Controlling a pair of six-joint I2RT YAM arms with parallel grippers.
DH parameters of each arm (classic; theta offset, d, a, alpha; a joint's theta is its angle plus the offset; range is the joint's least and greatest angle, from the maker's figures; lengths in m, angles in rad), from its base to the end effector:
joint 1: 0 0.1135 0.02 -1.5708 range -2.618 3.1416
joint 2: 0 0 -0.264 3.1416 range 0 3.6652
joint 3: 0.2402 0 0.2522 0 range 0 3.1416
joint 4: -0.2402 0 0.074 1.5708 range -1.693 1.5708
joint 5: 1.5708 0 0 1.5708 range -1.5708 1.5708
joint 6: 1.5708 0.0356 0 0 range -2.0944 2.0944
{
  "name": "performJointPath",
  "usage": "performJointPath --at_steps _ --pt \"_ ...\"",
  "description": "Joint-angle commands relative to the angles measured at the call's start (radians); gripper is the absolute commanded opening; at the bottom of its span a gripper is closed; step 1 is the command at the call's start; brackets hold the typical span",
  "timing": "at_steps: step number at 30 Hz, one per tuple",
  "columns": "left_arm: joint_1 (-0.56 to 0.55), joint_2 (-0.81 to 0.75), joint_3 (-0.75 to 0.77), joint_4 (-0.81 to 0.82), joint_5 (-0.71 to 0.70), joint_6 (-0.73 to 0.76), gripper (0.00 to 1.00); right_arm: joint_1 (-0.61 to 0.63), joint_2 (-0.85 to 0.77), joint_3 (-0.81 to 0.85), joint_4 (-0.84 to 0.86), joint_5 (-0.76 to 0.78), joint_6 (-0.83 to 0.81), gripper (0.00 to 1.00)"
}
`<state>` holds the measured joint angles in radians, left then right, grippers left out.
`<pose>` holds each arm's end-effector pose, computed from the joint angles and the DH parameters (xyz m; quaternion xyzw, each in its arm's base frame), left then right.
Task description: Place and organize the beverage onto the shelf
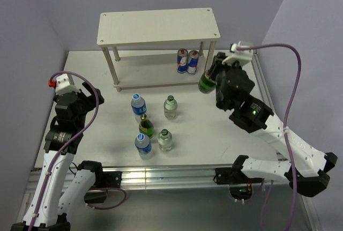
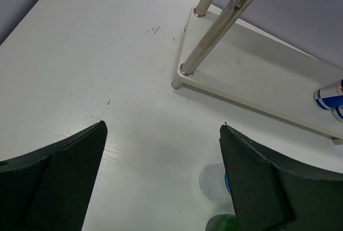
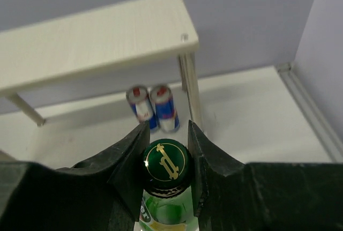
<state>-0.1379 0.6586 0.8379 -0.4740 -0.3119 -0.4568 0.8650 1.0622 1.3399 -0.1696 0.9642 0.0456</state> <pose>0.1449 -0.0091 0.3465 -0.2173 0.7688 -0.0531 0.5991 0.1548 0.1365 0.4791 0.0808 0.6802 0.0119 0.7284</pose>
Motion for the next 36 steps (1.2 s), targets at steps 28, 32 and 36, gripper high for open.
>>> performJointPath --at_steps 28,32,36 --pt "0.008 0.003 0.001 0.043 0.022 0.015 0.91 0.057 0.047 -0.775 0.533 -0.038 0.406 0.00" --pt "0.008 0.004 0.001 0.044 0.025 0.017 0.91 0.084 0.088 -0.841 0.659 0.008 0.329 0.00" --pt "0.008 0.004 0.003 0.044 0.025 0.017 0.91 0.115 0.123 -0.852 0.679 0.036 0.317 0.00"
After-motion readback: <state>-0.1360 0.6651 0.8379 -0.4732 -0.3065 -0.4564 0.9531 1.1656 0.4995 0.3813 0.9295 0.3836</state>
